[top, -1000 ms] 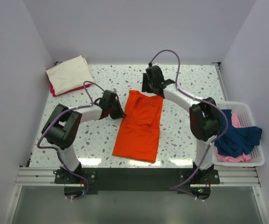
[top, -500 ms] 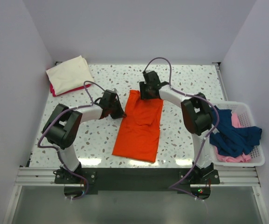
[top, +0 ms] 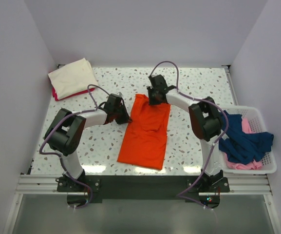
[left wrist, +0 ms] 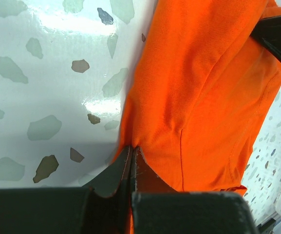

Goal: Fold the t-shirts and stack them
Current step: Fold the tshirt

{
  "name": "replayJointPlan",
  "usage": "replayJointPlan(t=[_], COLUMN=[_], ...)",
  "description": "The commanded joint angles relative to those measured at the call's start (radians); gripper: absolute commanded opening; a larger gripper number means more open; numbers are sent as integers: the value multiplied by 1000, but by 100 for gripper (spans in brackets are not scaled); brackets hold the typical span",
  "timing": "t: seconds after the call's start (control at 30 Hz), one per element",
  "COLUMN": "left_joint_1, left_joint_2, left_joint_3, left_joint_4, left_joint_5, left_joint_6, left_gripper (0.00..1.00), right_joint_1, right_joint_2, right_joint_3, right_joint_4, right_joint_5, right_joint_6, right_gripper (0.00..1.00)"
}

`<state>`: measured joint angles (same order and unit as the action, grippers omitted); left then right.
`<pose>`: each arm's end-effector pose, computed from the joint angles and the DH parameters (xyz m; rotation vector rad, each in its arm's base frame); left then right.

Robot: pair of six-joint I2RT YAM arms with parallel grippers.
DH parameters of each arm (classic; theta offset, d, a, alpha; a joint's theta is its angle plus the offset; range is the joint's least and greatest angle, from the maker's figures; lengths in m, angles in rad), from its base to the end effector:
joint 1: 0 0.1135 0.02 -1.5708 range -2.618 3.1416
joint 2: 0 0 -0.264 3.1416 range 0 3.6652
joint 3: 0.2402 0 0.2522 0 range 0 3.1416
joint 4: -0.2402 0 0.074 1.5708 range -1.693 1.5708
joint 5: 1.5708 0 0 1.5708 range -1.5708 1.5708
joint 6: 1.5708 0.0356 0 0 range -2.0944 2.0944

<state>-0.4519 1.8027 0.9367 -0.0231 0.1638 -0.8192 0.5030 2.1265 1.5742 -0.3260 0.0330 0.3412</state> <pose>0.3158 -0.1597 0.1380 -0.3995 2.5648 -0.7177 0.4117 0.2252 0.1760 -0.1855 2.4701 0.3288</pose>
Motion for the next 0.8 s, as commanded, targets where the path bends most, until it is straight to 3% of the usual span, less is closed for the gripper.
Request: replayJointPlan(t=[0.0,0.17,0.47,0.77], left_joint_1=[-2,-2,-1,1], left_joint_2=[41,44,44,50], left_joint_3=[-3,-6,-10,-16], left_joint_4=[-43,-41,-41,-35], left_joint_5=[-33,-37,-38,-37], left_joint_6=[22,22,22,22], left_gripper=[0,0,0,0], right_joint_1=[-1,-1,-1,-1], right_joint_2=[-62,-111,-215,-206], right_joint_3=[-19,-43,-124,-167], right_joint_4=[-5,-8,-8,13], right_joint_5=[-13,-5,19,-7], right_joint_6=[7,19,38,44], right_gripper=[18,6,4,24])
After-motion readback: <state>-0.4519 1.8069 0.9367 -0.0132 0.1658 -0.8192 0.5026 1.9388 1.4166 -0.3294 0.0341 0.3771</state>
